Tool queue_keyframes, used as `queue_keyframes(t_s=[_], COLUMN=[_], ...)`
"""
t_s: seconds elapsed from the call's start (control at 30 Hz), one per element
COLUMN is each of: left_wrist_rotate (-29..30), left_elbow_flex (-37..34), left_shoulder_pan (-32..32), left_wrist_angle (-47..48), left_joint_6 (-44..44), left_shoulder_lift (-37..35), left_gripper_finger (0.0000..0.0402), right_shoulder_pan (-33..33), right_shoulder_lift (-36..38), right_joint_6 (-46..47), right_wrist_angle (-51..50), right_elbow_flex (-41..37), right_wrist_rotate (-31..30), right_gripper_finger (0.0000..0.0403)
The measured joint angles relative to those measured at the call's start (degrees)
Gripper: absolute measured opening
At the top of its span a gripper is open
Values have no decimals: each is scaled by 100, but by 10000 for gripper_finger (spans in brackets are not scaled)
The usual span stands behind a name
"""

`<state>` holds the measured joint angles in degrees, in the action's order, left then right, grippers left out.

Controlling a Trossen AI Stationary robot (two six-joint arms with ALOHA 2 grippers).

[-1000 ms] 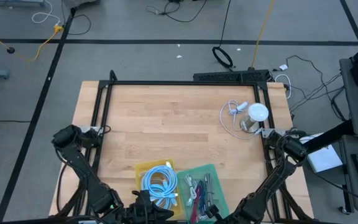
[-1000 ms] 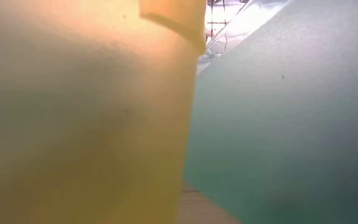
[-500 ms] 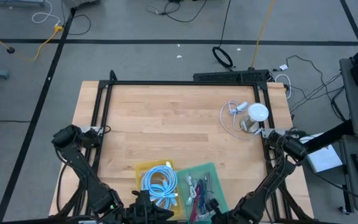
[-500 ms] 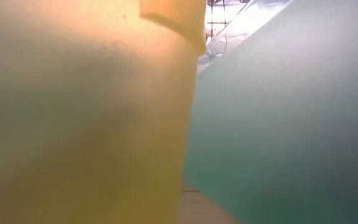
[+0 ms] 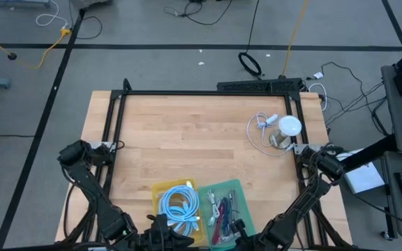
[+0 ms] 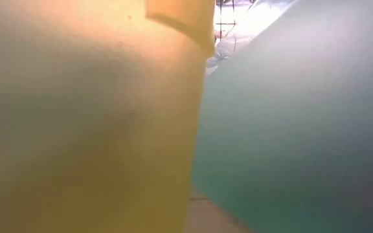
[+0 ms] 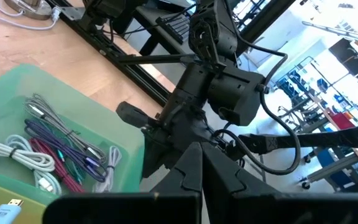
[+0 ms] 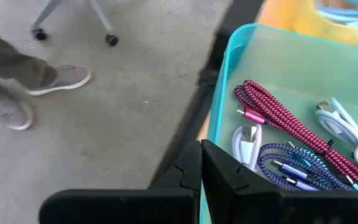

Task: Pick & Place USB Port
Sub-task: Adjust the bins

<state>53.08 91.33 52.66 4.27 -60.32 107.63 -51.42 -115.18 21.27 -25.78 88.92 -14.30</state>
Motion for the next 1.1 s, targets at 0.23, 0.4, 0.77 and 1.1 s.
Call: queue_keyframes(t_s=[0.23,0.4,0.77,1.1], left_wrist_rotate=[0,0,-14,-44], left_elbow_flex=[0,0,0,0], left_shoulder_pan=[2,2,5,9], left_wrist_angle=[14,20,18,30], left_joint_6=[4,4,-4,-20], left_shoulder_lift=[0,0,0,0], left_gripper_finger=[0,0,0,0], right_shoulder_pan=[45,63,103,119], right_shoulder_lift=[-4,-5,-475,-468], right_joint_6=[83,166,515,473], right_wrist_angle=[-18,-6,299,190], right_elbow_flex=[-7,-7,0,257], right_wrist_rotate=[-182,-243,-140,-823], right_gripper_finger=[0,0,0,0])
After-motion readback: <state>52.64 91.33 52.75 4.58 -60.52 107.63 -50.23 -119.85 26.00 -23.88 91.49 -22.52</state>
